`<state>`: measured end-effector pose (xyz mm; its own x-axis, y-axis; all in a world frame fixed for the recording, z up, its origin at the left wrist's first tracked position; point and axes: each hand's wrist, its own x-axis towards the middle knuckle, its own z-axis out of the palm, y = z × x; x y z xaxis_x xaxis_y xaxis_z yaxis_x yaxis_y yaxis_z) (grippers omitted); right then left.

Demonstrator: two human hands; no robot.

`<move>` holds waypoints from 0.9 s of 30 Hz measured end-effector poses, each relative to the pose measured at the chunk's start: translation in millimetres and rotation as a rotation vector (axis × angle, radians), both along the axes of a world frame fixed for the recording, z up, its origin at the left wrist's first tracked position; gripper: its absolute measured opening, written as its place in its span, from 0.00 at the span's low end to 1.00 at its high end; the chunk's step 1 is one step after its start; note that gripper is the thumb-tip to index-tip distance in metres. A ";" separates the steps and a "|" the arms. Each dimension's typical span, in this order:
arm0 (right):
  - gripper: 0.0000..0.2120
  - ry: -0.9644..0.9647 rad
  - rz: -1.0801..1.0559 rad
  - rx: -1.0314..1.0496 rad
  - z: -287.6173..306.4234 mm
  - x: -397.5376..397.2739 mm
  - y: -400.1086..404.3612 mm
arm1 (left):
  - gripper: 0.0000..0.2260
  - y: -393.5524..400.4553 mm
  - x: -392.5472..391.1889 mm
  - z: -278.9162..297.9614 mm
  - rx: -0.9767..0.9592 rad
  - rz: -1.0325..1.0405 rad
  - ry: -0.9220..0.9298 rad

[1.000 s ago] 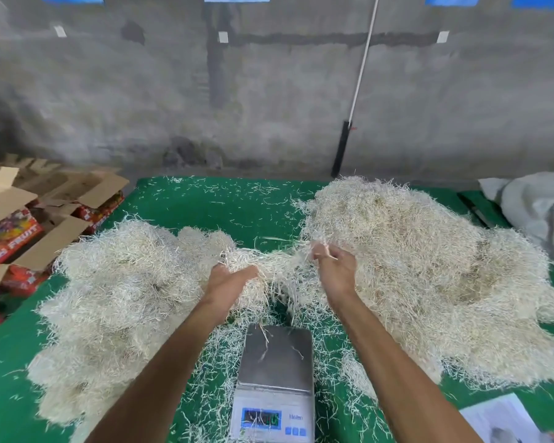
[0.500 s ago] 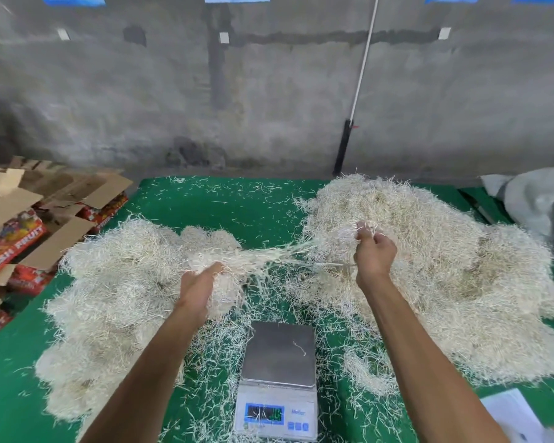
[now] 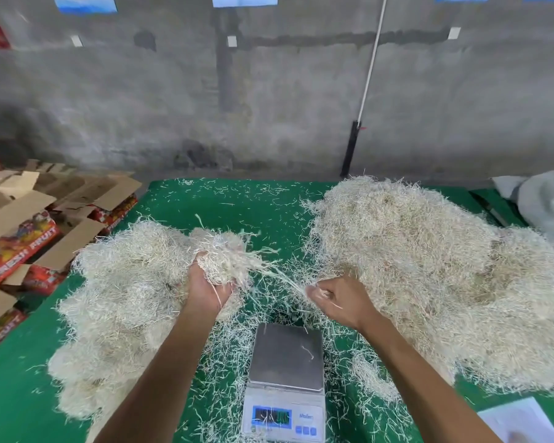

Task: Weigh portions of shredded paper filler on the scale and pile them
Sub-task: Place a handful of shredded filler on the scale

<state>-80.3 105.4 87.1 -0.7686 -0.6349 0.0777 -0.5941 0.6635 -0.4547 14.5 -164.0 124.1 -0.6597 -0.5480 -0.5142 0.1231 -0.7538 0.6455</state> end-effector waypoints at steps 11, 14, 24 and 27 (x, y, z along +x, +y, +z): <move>0.25 -0.400 -0.448 -0.536 -0.4 -32.7 41.9 | 0.21 -14.4 0.3 -11.3 -0.400 -0.263 -0.400; 0.14 -0.596 -0.469 -0.649 3.8 -41.4 38.8 | 0.30 10.7 -13.4 -18.1 -0.466 -0.328 -0.382; 0.19 -0.138 -0.498 -0.143 21.1 -83.6 119.7 | 0.36 50.3 -24.3 -62.9 -0.499 -0.432 -0.491; 0.21 -0.310 -0.449 -0.154 18.0 -82.9 133.9 | 0.37 61.9 -26.4 -73.9 -0.479 -0.448 -0.484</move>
